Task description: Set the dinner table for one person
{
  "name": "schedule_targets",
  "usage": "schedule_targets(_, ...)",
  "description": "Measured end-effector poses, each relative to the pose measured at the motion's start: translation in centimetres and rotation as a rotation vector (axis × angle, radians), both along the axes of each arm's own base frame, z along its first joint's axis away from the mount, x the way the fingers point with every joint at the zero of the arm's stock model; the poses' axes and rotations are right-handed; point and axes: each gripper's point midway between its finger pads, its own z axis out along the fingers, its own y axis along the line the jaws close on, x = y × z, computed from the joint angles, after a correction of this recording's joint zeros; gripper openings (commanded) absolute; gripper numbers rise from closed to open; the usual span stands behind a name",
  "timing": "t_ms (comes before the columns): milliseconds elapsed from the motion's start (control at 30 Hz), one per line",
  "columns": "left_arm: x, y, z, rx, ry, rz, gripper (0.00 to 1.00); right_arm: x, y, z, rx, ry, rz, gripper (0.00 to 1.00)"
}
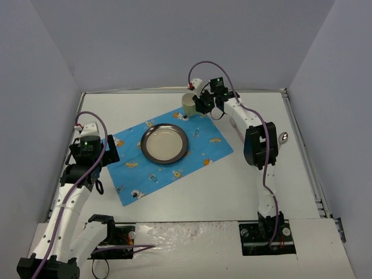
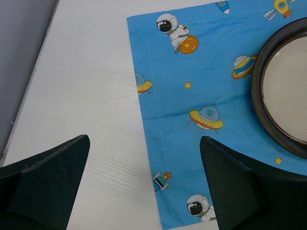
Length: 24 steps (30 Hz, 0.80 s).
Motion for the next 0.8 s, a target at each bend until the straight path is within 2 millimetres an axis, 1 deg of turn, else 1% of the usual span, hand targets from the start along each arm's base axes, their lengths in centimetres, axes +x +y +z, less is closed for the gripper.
schedule_targets(133, 0.0, 0.0, 0.0, 0.0, 0.0, 0.0, 0.97, 0.4, 0.0, -0.4, 0.0, 0.0, -0.002, 0.0)
schedule_targets(267, 0.0, 0.0, 0.0, 0.0, 0.0, 0.0, 0.97, 0.5, 0.1, -1.9, -0.004, 0.021, -0.003, 0.0)
schedule_targets(400, 0.0, 0.0, 0.0, 0.0, 0.0, 0.0, 0.97, 0.7, 0.0, -2.1, 0.004, 0.019, -0.007, 0.0)
schedule_targets(533, 0.0, 0.0, 0.0, 0.001, 0.001, -0.001, 0.97, 0.8, -0.1, -2.1, 0.002, 0.018, -0.01, 0.08)
schedule_targets(733, 0.0, 0.0, 0.0, 0.002, 0.001, -0.002, 0.97, 0.9, -0.2, -2.1, -0.005, 0.011, -0.014, 0.1)
schedule_targets(800, 0.0, 0.0, 0.0, 0.002, 0.001, -0.002, 0.97, 1.0, -0.3, -2.1, -0.008, 0.008, -0.018, 0.15)
